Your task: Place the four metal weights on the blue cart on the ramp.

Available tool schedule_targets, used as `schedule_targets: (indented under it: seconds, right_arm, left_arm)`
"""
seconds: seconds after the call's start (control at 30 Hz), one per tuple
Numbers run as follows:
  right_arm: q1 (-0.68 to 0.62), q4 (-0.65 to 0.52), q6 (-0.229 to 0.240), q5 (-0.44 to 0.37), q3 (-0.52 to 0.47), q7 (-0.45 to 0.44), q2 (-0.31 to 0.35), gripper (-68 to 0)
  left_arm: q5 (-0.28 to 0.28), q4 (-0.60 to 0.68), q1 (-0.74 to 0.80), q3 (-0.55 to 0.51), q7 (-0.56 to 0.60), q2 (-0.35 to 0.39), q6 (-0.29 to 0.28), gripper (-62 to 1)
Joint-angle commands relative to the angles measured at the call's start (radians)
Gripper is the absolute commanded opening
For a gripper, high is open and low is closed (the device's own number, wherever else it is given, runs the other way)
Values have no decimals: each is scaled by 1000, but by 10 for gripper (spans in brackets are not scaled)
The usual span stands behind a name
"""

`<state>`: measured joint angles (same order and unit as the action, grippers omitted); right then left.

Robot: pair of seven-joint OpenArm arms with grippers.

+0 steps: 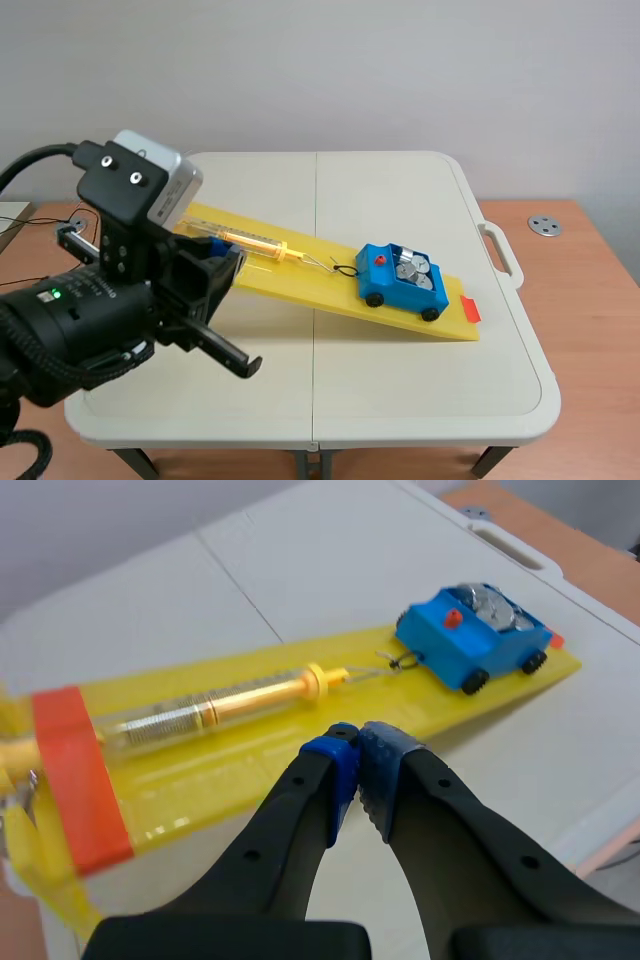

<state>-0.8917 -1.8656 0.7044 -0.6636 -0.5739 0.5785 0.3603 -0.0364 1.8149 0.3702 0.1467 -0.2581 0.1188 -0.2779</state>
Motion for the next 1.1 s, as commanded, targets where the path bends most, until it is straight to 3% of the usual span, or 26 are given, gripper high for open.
schedule_targets:
  seconds: [0.0, 0.2, 0.4, 0.8, 1.07]
  right_arm:
    - [-47, -116, 41, -74, -47, -79, 44, -669]
    - [-186, -116, 41, -74, -103, -60, 43, -669]
    - [-281, -116, 41, -53, -146, -59, 16, -669]
    - [-316, -87, 41, -40, -158, -63, -17, -669]
    - [-316, -87, 41, -40, -158, -68, -17, -669]
  left_arm:
    - [2, 94, -43, -2, 105, -8, 52, -584]
    - [-85, 31, -111, 14, 105, -31, 111, -584]
    - [-111, -37, -162, 18, 113, -53, 134, -584]
    - [-119, -199, -257, 18, 138, -55, 161, -584]
    - [-119, -214, -260, 18, 158, -55, 164, -584]
